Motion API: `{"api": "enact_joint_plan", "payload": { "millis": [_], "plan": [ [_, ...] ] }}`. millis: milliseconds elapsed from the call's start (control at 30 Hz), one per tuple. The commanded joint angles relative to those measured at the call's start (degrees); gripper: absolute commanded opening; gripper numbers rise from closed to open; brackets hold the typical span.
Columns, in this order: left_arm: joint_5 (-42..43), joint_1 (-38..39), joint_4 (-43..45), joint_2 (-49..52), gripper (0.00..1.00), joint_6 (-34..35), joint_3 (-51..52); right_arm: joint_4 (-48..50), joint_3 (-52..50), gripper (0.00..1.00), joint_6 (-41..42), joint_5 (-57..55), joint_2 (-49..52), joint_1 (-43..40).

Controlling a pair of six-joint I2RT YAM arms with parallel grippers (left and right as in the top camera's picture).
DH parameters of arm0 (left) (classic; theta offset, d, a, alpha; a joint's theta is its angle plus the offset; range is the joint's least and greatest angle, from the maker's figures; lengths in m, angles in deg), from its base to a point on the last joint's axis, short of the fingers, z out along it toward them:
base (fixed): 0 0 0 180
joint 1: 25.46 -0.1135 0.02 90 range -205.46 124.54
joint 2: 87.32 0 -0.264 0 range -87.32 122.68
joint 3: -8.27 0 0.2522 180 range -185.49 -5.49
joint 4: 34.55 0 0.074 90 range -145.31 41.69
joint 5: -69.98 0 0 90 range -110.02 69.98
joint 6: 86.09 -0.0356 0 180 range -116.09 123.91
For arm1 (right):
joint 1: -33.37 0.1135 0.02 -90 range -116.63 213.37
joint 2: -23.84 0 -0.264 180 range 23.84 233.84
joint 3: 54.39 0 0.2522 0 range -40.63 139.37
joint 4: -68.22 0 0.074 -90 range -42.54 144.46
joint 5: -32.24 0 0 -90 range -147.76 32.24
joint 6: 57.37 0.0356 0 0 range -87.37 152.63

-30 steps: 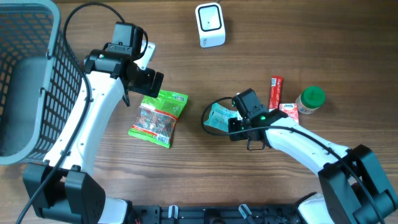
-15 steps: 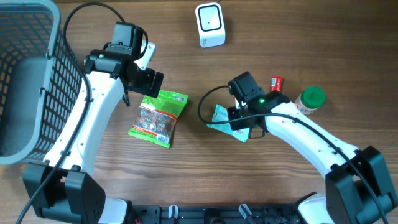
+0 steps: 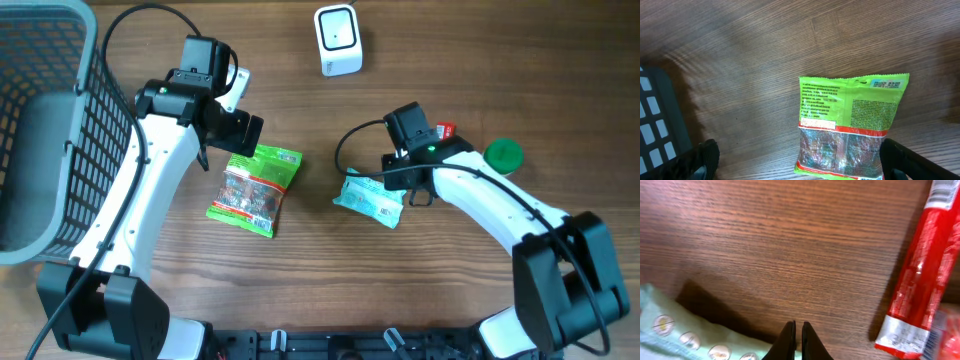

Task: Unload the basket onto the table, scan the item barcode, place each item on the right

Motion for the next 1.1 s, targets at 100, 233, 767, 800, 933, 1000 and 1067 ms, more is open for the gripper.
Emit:
{"api": "enact_joint_plan", "payload": {
  "millis": [100, 233, 767, 800, 933, 1000, 1067],
  "plan": [
    [-0.52, 0.15, 0.15, -0.24, 1.00, -0.46, -0.57, -3.10, -3.37, 0.08, 1.55, 5.44, 2.67, 0.02],
    [-0.52, 0.15, 0.15, -0.24, 1.00, -0.48, -0.57, -7.85, -3.37, 0.07, 1.46, 17.16, 2.67, 0.02],
    [-0.52, 0.15, 0.15, -0.24, 1.00, -0.48, -0.57, -19.17, 2.86, 0.22, -5.51, 30.53, -1.97, -0.46],
    [-0.52, 0.15, 0.15, -0.24, 1.00, -0.48, -0.57, -18.95, 3.80, 0.24, -6.21, 29.35, -2.23, -0.63],
    [-0.52, 0.15, 0.15, -0.24, 1.00, -0.48, -0.57, -13.44, 6.27, 0.53, -7.50, 22.95, -2.27, -1.86],
    [-0.52, 0.15, 0.15, -0.24, 1.00, -0.46, -0.57, -9.44, 6.25, 0.64, -7.61, 19.23, -2.10, -2.99],
    [-0.52, 0.15, 0.15, -0.24, 1.00, -0.48, -0.57, -7.15, 6.25, 0.64, -9.14, 18.71, -1.88, -4.24]
  ]
}}
